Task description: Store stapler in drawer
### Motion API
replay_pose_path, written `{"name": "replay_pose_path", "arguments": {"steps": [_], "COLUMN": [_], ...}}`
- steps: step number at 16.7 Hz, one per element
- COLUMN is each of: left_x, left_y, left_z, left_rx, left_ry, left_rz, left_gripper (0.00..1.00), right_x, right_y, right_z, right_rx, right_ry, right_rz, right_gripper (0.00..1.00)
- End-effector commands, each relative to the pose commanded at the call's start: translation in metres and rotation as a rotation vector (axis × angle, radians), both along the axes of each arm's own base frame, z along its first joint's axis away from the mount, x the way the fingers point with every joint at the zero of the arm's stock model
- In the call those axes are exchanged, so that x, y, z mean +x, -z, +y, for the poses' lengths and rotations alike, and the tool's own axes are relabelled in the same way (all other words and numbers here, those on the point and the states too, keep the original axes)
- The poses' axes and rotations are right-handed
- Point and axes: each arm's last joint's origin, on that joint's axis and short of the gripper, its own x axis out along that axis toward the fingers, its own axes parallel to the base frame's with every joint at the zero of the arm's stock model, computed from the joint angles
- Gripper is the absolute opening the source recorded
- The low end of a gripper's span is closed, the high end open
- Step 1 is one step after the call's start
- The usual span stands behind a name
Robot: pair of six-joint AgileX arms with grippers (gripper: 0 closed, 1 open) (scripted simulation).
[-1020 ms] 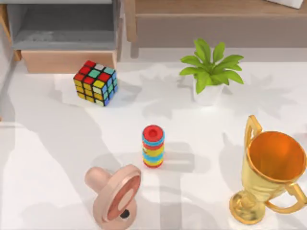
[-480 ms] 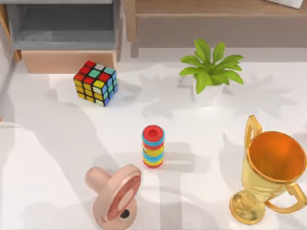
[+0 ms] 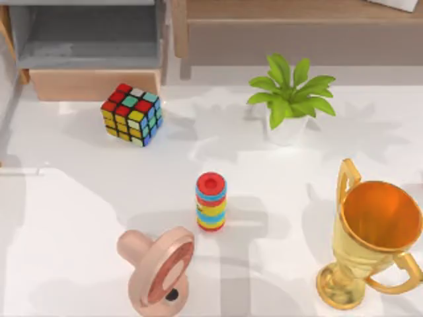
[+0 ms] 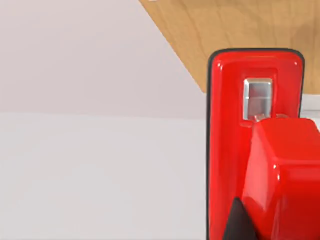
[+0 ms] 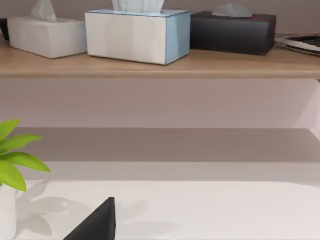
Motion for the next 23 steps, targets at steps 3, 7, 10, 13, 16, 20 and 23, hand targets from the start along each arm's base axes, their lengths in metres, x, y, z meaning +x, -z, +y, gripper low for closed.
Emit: {"name": "replay_pose_path", "arguments": {"steps": [3, 7, 10, 13, 16, 20, 23], "left_x": [-0.004, 0.018, 0.03, 0.025, 0.025, 0.025, 0.025], "left_y": [-0.016, 0.055, 0.137, 0.176, 0.177, 0.177, 0.177], "left_z": [-0.001, -0.006, -0.015, -0.019, -0.02, -0.02, -0.02], "left_rx": [0.025, -0.095, -0.222, -0.291, -0.293, -0.293, -0.293], "left_ry": [0.007, 0.048, 0.066, 0.061, 0.061, 0.061, 0.061], "left_rz": [-0.055, 0.133, 0.357, 0.487, 0.49, 0.49, 0.49], "left_gripper": [0.0, 0.0, 0.0, 0.0, 0.0, 0.23, 0.45], "right_x": [0.0, 0.0, 0.0, 0.0, 0.0, 0.0, 0.0], "right_y": [0.0, 0.0, 0.0, 0.0, 0.0, 0.0, 0.0], "right_z": [0.0, 0.0, 0.0, 0.0, 0.0, 0.0, 0.0], "right_rx": [0.0, 0.0, 0.0, 0.0, 0.0, 0.0, 0.0], "right_ry": [0.0, 0.0, 0.0, 0.0, 0.0, 0.0, 0.0], "right_rz": [0.0, 0.0, 0.0, 0.0, 0.0, 0.0, 0.0], "right_gripper": [1.0, 1.0, 1.0, 1.0, 1.0, 1.0, 1.0]}}
